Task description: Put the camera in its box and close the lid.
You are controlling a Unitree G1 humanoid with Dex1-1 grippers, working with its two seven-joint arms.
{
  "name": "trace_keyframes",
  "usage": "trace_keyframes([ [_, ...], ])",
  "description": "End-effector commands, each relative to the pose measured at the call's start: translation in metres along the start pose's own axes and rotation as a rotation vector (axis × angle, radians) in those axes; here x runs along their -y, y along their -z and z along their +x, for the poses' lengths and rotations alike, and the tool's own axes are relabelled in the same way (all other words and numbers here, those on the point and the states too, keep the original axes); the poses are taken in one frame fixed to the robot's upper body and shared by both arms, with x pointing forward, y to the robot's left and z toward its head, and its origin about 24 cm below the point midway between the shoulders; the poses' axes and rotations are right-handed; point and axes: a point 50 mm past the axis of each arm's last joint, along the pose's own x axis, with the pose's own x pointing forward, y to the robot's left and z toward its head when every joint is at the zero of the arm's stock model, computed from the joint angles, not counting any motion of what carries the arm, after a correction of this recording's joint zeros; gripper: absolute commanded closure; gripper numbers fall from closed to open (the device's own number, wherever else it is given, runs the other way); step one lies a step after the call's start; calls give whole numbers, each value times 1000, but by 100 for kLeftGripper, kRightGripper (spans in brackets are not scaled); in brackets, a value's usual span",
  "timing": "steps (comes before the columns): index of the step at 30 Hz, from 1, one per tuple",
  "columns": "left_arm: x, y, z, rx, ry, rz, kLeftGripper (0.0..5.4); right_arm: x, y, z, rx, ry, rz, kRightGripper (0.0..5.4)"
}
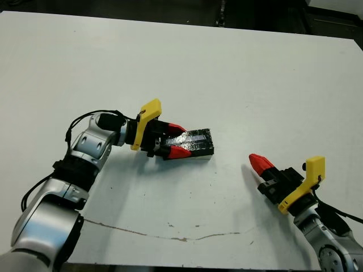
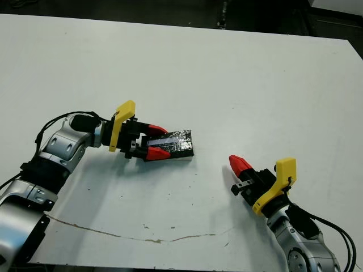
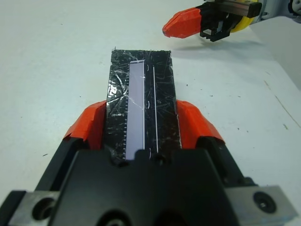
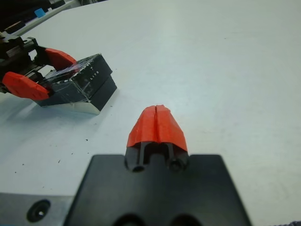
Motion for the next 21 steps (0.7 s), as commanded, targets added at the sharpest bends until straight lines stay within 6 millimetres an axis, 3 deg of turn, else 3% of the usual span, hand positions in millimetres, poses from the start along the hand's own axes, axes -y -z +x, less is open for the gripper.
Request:
trace_keyframes([
  [1, 12, 8, 39, -19, 107, -21, 225, 4, 2, -4, -23, 20, 2, 540],
  [9, 12, 4, 44, -123, 84, 68, 225, 4, 1, -3, -20, 14, -13, 540],
  [21, 10, 5, 32, -149, 59, 101, 54, 3, 0, -3, -19, 10, -17, 540],
])
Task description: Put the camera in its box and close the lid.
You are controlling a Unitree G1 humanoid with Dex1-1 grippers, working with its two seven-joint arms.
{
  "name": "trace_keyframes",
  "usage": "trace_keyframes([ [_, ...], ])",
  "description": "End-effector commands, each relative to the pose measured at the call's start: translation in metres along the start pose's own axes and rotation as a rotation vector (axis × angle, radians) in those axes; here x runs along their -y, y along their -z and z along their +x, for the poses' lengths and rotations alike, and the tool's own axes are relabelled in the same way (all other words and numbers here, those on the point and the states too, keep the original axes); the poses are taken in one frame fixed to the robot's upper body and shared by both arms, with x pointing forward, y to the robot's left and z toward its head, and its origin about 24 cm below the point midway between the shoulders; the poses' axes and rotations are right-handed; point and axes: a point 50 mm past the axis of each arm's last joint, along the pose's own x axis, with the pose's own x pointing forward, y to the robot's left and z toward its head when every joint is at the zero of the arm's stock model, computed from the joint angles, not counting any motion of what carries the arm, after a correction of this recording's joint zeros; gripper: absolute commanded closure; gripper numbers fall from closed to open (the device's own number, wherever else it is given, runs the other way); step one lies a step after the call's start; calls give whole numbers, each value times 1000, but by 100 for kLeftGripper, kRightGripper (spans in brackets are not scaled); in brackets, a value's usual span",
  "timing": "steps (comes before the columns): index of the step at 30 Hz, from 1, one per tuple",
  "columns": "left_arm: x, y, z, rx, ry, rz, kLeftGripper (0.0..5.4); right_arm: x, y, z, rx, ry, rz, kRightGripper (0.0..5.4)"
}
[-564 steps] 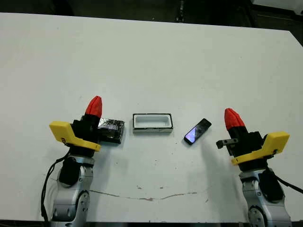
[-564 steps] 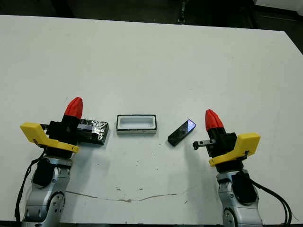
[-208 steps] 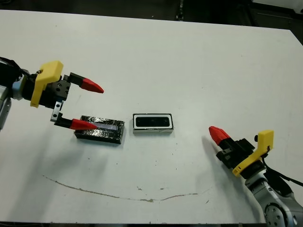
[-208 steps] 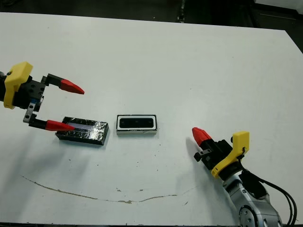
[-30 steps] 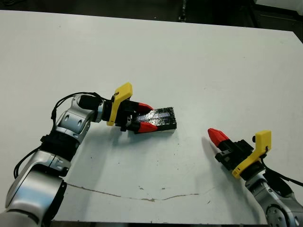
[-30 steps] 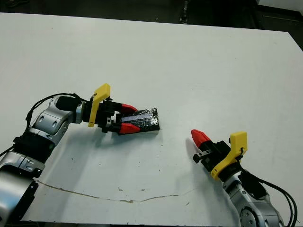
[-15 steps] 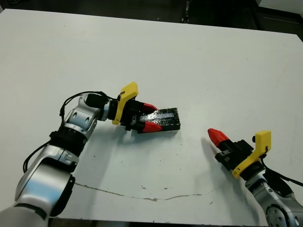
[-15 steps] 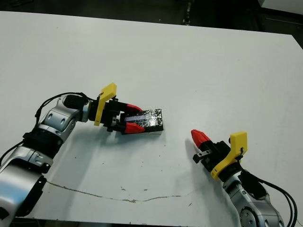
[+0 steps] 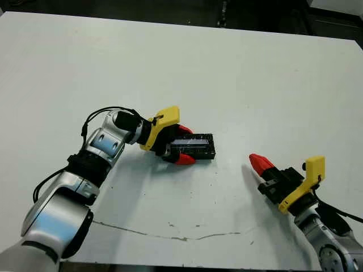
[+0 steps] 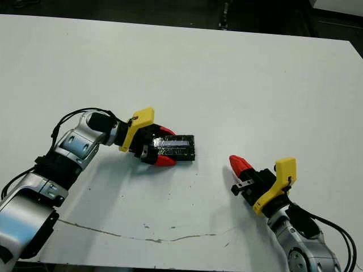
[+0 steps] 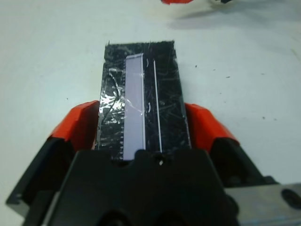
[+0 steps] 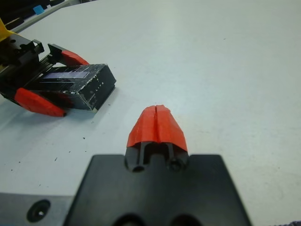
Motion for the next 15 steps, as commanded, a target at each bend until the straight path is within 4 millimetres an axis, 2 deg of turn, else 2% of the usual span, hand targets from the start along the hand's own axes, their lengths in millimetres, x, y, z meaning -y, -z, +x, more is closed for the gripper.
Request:
trace_keyframes([
  [1, 9, 4, 15, 4, 58, -36, 40, 3, 1, -3, -14, 8, -1, 540],
  [4, 9, 5, 15, 5, 59, -86, 2, 3, 1, -3, -16, 8, -1, 540],
  [10, 8, 5, 8, 33, 56, -130, 2, 3, 1, -3, -18, 6, -12, 540],
  [15, 8, 3, -4, 68, 24, -82, 2, 3, 1, -4, -14, 8, -2, 540],
])
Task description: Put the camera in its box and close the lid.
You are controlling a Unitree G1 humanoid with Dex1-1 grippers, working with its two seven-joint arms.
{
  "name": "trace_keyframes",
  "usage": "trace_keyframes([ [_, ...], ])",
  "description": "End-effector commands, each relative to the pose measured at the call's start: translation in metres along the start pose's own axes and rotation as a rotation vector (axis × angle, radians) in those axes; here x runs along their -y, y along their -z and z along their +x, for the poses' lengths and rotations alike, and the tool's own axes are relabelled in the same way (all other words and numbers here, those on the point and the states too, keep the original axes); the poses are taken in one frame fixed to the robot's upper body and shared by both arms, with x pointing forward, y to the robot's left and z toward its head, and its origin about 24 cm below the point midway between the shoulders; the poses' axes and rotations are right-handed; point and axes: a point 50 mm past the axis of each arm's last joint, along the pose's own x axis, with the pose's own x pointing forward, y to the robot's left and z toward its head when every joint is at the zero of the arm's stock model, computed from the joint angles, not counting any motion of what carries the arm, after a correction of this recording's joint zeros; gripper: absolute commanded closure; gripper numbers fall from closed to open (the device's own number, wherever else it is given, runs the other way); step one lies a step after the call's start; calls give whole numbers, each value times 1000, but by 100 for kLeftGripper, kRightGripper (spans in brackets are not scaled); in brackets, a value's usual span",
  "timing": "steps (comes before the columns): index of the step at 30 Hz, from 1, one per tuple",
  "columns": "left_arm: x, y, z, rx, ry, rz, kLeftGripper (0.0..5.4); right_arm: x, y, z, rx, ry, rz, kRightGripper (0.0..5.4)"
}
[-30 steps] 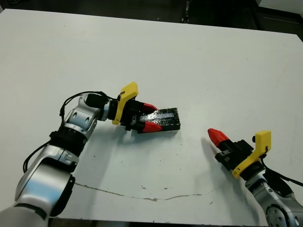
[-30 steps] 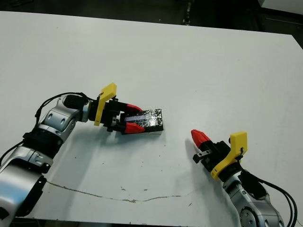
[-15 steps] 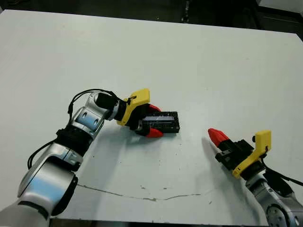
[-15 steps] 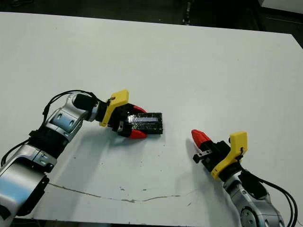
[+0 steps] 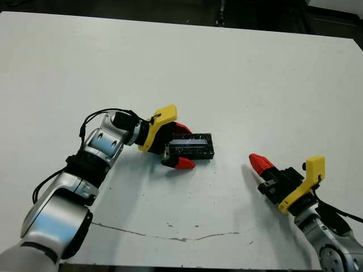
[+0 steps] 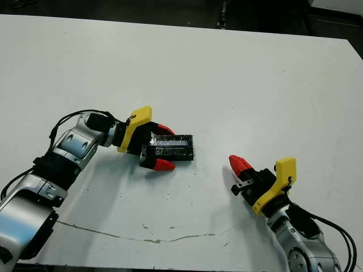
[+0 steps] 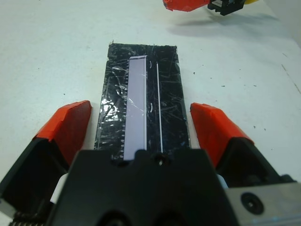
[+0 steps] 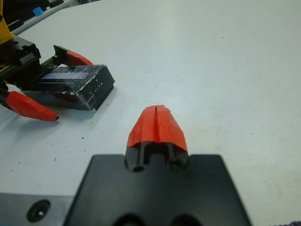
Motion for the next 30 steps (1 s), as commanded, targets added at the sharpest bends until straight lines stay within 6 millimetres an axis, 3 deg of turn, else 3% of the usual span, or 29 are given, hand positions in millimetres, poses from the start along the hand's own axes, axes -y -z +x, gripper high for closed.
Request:
trace_keyframes([
  [1, 6, 2, 1, 33, 17, 16, 2, 3, 2, -4, -14, 9, 1, 540],
  [7, 4, 5, -31, 34, -25, 21, 2, 3, 3, -3, -18, 6, 1, 540],
  [17, 1, 28, -105, -65, -189, -24, 2, 2, 3, -3, -19, -1, 7, 540],
  [22, 3, 36, -131, -120, -278, 5, 2, 2, 3, -3, -22, 2, 4, 540],
  [30, 3, 17, -159, -142, -274, 124, 2, 1, 4, -3, -18, -4, -5, 540],
])
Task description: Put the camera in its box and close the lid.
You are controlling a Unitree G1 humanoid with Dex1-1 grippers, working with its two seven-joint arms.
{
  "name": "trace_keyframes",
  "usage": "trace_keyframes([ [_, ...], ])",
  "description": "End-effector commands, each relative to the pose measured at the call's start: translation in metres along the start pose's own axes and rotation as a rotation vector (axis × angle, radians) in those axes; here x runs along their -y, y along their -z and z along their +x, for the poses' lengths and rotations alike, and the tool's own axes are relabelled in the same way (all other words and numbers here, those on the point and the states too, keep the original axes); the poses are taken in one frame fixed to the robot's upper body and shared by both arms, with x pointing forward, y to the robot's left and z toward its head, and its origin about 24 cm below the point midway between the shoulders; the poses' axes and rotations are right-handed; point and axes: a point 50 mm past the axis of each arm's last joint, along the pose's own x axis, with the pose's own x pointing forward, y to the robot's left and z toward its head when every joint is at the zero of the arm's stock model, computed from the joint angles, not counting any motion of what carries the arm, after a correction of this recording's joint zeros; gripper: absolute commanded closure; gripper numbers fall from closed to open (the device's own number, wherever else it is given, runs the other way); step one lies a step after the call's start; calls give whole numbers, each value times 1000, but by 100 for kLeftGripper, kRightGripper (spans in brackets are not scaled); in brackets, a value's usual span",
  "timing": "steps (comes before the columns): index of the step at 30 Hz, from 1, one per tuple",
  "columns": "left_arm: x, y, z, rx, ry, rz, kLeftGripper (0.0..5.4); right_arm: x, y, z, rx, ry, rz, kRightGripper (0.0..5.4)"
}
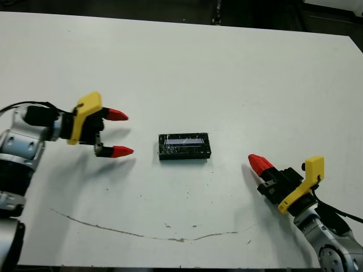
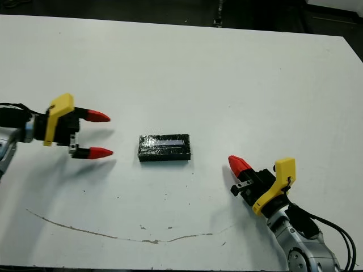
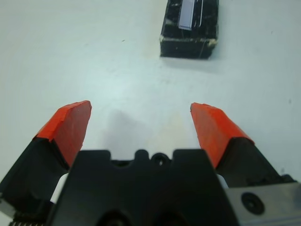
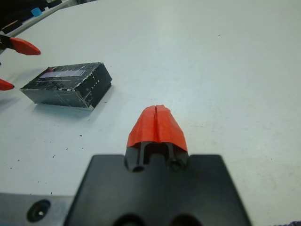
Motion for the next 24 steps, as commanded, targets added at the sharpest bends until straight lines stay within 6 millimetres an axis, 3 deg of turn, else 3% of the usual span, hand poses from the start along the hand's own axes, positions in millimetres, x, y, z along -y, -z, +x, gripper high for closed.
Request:
trace_keyframes([
  [1, -6, -11, -15, 31, -25, 35, 2, 3, 3, -3, -15, 4, -11, 540],
  [3, -6, -21, -18, 108, -111, 43, 2, 3, 3, -3, -14, 3, -6, 540],
  [6, 5, -39, -7, 317, -289, -29, 2, 4, 4, -2, -12, -1, -11, 540],
  [13, 55, -74, 49, 758, -517, -233, 84, 2, 3, -2, -17, 20, 2, 540],
  [17, 73, -85, 77, 814, -527, -314, 143, 2, 3, -1, -16, 21, 3, 540],
  [24, 88, -93, 108, 684, -495, -357, 249, 1, 4, -1, -11, 26, 7, 540],
])
